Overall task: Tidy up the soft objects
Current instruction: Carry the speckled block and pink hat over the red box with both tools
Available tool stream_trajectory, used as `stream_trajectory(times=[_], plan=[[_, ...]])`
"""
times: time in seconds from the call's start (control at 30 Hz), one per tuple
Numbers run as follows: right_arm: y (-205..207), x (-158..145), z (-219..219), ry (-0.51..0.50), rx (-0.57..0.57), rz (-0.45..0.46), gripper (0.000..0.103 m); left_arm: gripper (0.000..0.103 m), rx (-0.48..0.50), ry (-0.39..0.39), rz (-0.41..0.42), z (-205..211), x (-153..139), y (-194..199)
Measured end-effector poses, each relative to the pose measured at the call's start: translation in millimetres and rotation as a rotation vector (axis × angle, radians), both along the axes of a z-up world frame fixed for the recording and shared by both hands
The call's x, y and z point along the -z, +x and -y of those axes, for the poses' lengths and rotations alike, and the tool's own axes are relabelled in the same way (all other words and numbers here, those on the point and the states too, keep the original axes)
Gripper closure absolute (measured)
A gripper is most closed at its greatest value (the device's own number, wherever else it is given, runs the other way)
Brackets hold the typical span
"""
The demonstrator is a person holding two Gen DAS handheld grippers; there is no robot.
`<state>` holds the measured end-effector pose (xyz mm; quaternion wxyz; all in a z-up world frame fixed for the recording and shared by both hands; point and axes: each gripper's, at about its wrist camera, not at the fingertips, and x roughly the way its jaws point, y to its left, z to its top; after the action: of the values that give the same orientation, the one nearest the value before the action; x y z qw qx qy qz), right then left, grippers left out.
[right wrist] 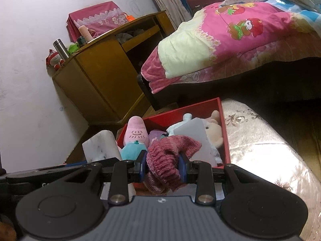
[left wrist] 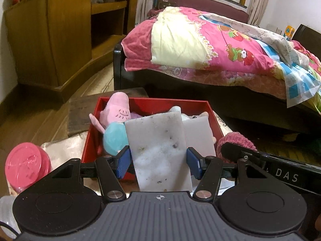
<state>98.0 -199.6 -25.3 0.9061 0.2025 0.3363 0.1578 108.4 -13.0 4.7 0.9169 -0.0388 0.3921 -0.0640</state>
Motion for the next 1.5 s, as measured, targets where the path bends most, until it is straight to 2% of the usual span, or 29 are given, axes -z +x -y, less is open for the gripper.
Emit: stream_trajectory(times=[0.83,1.5], plan=[[47.2,7.9,2.5,-0.036,0.015,0.003,0.099,0.043,-0.021,0.086,0.003,6.2,10.6,46.9],[64.0,3.0,6.7,-0.049,0.034,0.035,0.099,0.043,-0.037,0.113,0.029,8.2,8.1,70.8]])
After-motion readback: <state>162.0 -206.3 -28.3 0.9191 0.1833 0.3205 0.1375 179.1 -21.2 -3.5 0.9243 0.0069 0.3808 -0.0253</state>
